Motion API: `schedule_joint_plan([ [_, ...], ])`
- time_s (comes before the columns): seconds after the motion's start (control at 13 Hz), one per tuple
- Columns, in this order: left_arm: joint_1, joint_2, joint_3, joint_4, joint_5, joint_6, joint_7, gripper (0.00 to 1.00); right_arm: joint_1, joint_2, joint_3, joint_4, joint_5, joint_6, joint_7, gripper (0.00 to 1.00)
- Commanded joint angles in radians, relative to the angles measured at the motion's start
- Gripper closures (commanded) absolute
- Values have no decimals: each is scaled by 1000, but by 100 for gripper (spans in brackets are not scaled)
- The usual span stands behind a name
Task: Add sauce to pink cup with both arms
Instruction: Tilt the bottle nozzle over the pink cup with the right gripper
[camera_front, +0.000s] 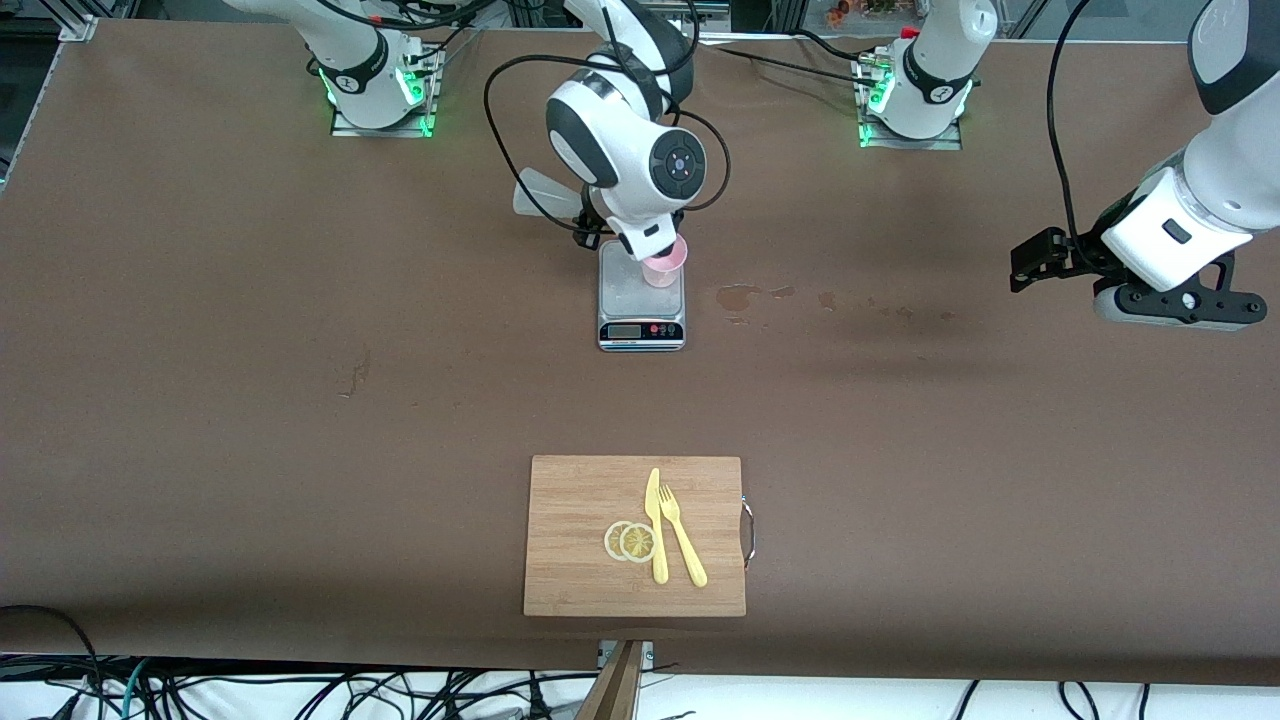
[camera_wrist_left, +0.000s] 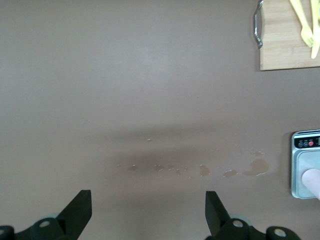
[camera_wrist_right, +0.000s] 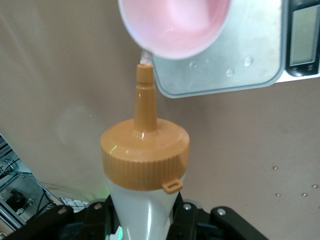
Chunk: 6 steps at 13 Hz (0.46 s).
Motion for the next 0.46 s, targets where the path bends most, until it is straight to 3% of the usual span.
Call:
schedule_joint_plan([
  [0.0,-2,9,-1,30,44,-29,8,0,-25,67,15,130,-15,-75,15,99],
  [0.38,-2,9,-1,31,46,-29,8,0,-34,94,13,155,-12,-69,13,98],
])
